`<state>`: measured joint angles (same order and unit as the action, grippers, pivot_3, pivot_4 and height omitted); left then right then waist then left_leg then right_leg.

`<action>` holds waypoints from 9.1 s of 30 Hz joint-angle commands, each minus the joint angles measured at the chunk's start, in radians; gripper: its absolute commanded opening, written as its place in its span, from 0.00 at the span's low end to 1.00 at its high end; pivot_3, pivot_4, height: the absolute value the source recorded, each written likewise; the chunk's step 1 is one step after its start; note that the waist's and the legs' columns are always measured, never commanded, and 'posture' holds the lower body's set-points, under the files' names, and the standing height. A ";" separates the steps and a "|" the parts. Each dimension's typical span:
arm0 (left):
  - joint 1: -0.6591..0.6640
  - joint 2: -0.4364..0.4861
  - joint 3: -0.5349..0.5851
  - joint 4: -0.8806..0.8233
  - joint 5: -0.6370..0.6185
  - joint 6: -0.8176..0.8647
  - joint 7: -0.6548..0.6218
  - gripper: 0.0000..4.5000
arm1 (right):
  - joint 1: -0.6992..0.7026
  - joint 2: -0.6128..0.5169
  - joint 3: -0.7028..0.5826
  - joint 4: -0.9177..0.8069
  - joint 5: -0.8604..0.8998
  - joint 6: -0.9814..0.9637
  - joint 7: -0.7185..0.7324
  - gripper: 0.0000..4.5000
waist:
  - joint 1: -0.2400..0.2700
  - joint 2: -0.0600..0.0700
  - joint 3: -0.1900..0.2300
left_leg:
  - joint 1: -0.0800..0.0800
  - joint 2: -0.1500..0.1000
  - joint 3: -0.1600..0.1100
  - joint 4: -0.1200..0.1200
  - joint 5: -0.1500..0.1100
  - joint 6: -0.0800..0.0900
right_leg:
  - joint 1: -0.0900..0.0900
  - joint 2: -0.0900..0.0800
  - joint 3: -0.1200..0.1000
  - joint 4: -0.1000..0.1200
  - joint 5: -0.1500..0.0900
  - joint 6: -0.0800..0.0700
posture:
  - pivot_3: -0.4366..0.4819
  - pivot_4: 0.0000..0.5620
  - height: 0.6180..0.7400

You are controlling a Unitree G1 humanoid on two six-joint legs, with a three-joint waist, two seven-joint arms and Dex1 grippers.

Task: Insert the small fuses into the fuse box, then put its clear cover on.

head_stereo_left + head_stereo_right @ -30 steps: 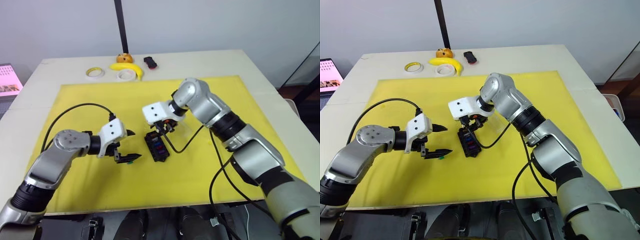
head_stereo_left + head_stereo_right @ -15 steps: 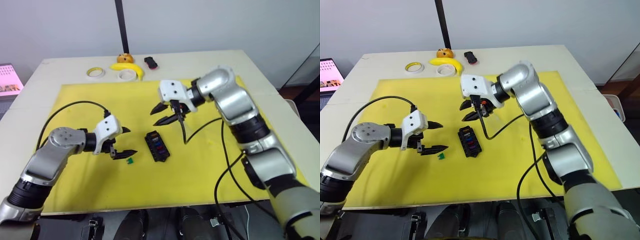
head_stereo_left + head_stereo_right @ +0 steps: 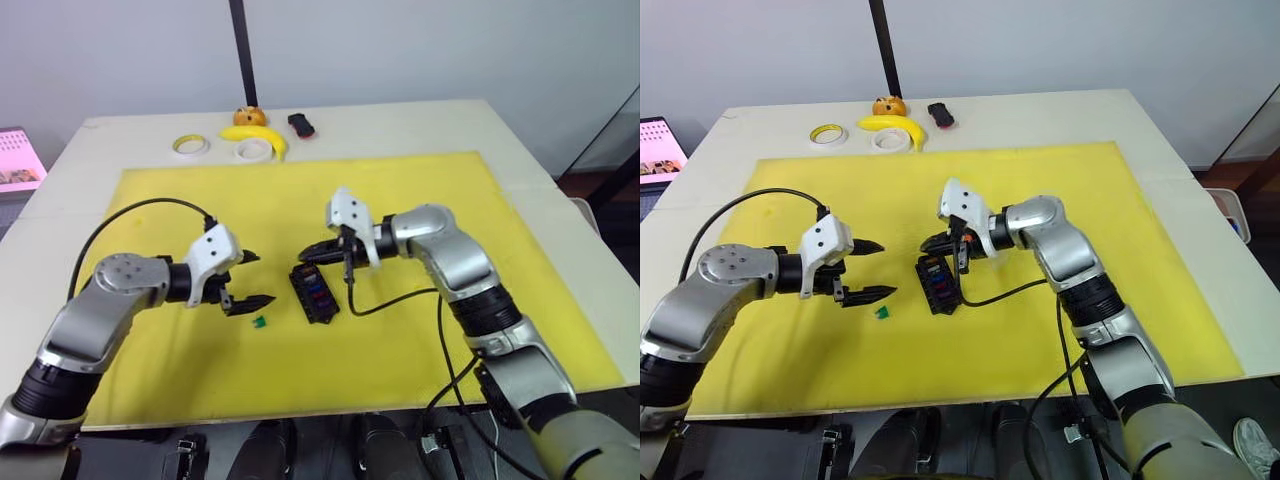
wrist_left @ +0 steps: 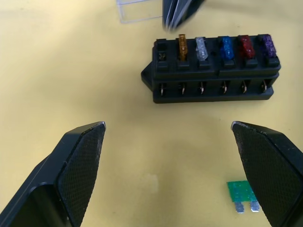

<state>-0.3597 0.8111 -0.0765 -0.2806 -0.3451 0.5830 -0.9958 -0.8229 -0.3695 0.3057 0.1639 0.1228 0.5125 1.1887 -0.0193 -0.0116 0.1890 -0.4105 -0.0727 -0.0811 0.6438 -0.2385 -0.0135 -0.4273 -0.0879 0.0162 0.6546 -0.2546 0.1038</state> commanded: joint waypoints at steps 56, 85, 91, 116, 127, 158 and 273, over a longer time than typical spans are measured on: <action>0.383 0.321 0.443 -0.002 -0.282 0.122 -0.288 1.00 | 0.464 -0.713 -0.447 -0.385 0.255 0.054 0.050 0.99 | 0.004 0.001 0.000 | 0.000 0.002 0.003 -0.001 -0.002 0.003 | 0.004 -0.006 0.001 -0.008 -0.002 -0.004 | 0.48 0.27 1.00; -0.220 0.013 -0.229 0.563 -0.227 0.436 -0.540 1.00 | 0.232 -0.559 -0.173 -0.684 0.332 0.170 -0.020 0.99 | 0.009 0.000 0.000 | 0.000 0.000 0.002 0.003 -0.002 0.004 | 0.004 -0.005 -0.001 -0.006 0.000 0.001 | 0.48 0.27 1.00; -0.214 0.000 -0.248 0.544 -0.207 0.433 -0.568 1.00 | 0.253 -0.566 -0.174 -0.699 0.330 0.178 -0.044 0.99 | 0.009 0.000 0.000 | 0.000 0.000 0.002 0.003 -0.002 0.004 | 0.004 -0.005 0.000 -0.006 0.000 0.001 | 0.48 0.27 1.00; -0.152 -0.009 -0.247 0.475 -0.179 0.434 -0.575 0.01 | 0.279 -0.565 -0.163 -0.701 0.313 0.177 -0.078 1.00 | 0.006 0.000 0.000 | 0.000 0.000 0.002 0.003 -0.003 0.005 | 0.004 -0.005 0.000 -0.006 0.000 0.001 | 0.48 0.27 1.00; -0.107 -0.007 -0.158 0.467 -0.207 0.450 -0.498 0.01 | 0.285 -0.555 -0.151 -0.695 0.308 0.173 -0.086 1.00 | 0.002 0.000 0.000 | 0.000 0.000 0.002 0.003 -0.003 0.005 | 0.004 -0.005 0.000 -0.005 0.000 0.001 | 0.48 0.27 1.00; 0.031 -0.389 0.153 0.287 -0.408 0.611 0.086 0.52 | 0.266 -0.538 -0.124 -0.716 0.309 0.201 -0.113 1.00 | 0.061 0.003 -0.002 | 0.002 -0.004 0.000 0.005 -0.003 0.005 | 0.011 -0.009 -0.002 -0.009 0.000 0.001 | 0.48 0.27 1.00; -0.126 0.052 0.004 0.076 -0.003 -0.096 -0.213 0.90 | -0.259 -0.171 0.199 -0.108 0.110 0.042 0.093 0.00 | -0.002 0.001 0.000 | -0.010 -0.001 0.001 0.005 -0.001 0.002 | -0.007 0.000 -0.001 0.000 0.002 0.003 | 0.48 0.27 1.00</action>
<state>-0.4906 0.8526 -0.1014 -0.1610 -0.3526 0.4900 -1.2312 -1.0555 -0.5422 0.5093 0.0212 0.2485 0.6524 1.2279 -0.0210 -0.0108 0.1886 -0.4204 -0.0736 -0.0806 0.6488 -0.2392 -0.0113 -0.4343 -0.0882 0.0155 0.6544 -0.2525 0.1066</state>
